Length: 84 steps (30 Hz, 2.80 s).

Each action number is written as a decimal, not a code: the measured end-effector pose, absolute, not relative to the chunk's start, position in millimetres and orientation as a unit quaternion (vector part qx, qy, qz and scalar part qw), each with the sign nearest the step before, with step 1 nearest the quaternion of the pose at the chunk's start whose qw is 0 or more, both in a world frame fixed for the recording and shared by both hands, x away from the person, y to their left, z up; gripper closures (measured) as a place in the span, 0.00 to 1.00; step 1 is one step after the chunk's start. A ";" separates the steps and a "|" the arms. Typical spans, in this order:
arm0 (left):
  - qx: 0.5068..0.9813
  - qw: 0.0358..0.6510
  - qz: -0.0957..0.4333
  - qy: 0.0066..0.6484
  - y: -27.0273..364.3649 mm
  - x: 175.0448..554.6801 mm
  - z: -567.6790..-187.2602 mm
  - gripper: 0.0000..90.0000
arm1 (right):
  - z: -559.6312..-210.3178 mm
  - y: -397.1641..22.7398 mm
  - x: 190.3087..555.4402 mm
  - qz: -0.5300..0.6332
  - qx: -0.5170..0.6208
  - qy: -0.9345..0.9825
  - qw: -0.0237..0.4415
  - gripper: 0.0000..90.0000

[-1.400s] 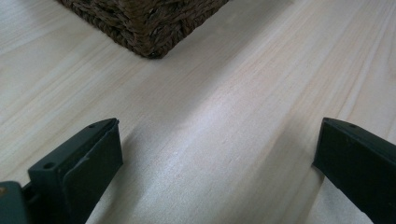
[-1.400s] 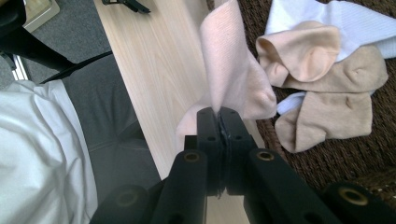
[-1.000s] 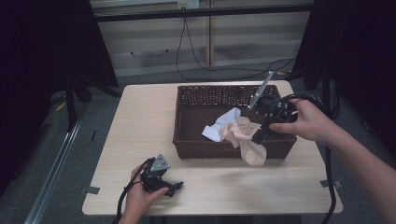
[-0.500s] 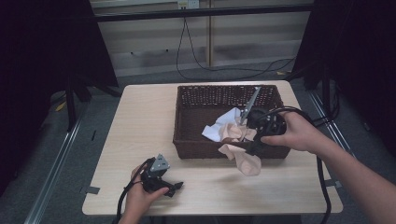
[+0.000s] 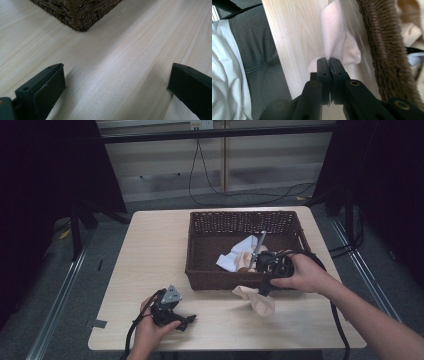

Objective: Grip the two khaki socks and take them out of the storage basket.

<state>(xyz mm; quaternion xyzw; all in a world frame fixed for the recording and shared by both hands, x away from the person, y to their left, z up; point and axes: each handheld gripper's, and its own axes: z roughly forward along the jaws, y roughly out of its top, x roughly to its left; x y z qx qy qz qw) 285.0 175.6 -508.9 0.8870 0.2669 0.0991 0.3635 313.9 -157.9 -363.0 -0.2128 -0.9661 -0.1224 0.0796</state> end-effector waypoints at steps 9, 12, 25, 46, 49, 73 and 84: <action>0.888 0.363 0.099 0.266 175.6 285.0 -508.9 0.00 | -383.1 -155.5 314.7 -0.109 -0.210 -0.969 0.075 0.96; 0.888 0.363 0.099 0.266 175.6 284.9 -508.9 0.00 | -384.4 -155.2 314.6 -0.104 -0.219 -0.968 0.072 0.96; 0.887 0.363 0.099 0.268 175.6 284.9 -508.9 0.00 | -348.6 -157.9 311.9 -0.132 -0.222 -0.964 0.069 0.64; 0.885 0.366 0.101 0.269 175.2 284.8 -509.2 0.00 | -311.6 -177.1 360.8 -0.161 -0.297 -0.941 0.021 0.27; 0.886 0.365 0.101 0.267 175.3 285.0 -509.1 0.01 | -315.8 -183.1 373.2 -0.164 -0.320 -0.933 0.013 0.24; 0.885 0.365 0.102 0.269 175.1 284.8 -509.3 0.01 | -368.6 -178.9 415.0 -0.151 -0.401 -0.903 -0.011 0.17; 0.885 0.367 0.099 0.269 175.1 284.8 -509.4 0.00 | -395.9 -160.3 418.1 -0.152 -0.410 -0.899 -0.013 0.19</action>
